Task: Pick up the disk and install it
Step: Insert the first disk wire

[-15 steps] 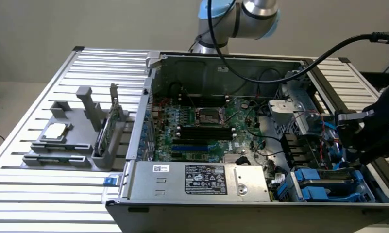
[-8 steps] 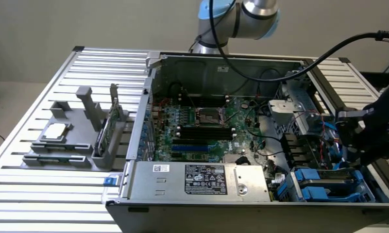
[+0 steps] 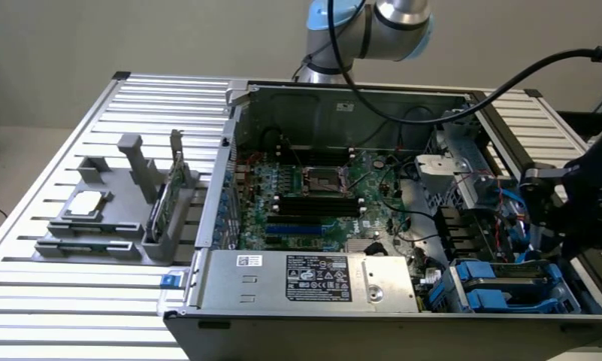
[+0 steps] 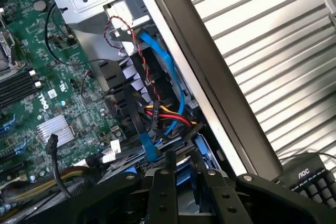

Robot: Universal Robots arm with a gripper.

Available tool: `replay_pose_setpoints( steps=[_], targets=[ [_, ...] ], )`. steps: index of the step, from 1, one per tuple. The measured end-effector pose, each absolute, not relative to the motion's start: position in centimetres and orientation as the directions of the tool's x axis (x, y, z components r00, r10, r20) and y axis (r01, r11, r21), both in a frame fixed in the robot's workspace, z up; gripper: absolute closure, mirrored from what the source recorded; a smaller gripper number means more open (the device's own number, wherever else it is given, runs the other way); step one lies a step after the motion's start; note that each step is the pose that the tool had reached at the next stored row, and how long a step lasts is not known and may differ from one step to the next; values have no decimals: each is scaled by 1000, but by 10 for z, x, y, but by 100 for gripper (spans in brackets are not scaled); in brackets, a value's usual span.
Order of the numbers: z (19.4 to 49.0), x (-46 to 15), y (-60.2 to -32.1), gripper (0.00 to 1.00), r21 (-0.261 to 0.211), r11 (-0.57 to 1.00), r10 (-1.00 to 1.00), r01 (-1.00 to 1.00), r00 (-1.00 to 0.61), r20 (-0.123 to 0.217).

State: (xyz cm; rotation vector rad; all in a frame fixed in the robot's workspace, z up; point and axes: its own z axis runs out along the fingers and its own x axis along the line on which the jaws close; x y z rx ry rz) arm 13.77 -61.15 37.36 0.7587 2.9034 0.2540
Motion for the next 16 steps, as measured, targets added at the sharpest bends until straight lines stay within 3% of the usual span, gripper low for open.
replay_pose_setpoints(
  steps=[16],
  targets=[
    [363,138,-611,75,203,717,690,667,-719,-77]
  ],
)
